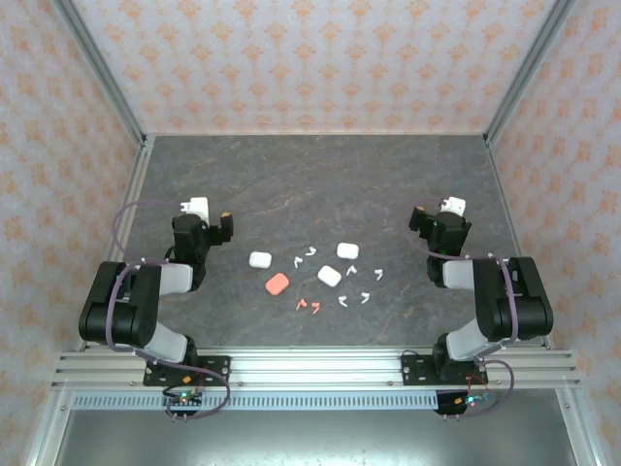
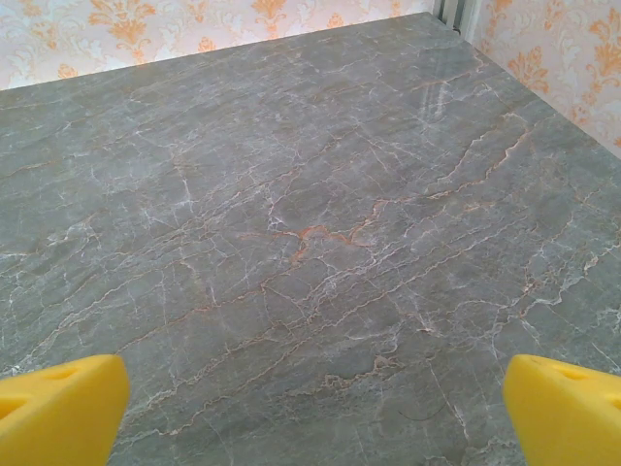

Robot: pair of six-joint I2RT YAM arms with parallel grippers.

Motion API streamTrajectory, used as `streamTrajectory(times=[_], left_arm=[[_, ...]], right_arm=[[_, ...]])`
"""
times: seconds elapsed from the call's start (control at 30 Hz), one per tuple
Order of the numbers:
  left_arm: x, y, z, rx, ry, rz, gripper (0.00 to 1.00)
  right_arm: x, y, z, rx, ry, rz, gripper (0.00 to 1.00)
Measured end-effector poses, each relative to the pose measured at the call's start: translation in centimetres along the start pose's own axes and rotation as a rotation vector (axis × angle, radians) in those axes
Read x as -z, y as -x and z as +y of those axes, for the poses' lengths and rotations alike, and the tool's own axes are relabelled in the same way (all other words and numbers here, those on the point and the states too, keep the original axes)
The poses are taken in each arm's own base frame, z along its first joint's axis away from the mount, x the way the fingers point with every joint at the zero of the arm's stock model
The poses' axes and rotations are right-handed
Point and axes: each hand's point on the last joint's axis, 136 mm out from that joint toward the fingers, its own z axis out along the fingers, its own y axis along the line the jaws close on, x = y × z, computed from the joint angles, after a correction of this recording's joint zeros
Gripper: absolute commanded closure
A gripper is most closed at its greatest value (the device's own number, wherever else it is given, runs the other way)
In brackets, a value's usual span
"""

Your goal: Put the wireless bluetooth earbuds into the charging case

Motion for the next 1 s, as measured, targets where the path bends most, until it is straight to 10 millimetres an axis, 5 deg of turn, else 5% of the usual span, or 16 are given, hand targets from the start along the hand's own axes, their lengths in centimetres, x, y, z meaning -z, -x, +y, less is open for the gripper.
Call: streamTrajectory(times=[0.8,0.9,1.0], left_arm=[[-0.1,0.0,0.8,0.007,0.047,0.023,0.0],[0.1,1.6,1.2,0.021,0.081,0.047,0.0],[1.1,5.6,1.4,0.068,0.095,0.003,0.0]], right_arm=[[0.0,-0.1,0.0,0.001,-0.001,0.007,0.01],[0.7,0.0,-0.2,0.008,-0.005,0.034,0.01],[2.0,2.4,0.1,-0.001,0.006,0.012,0.01]])
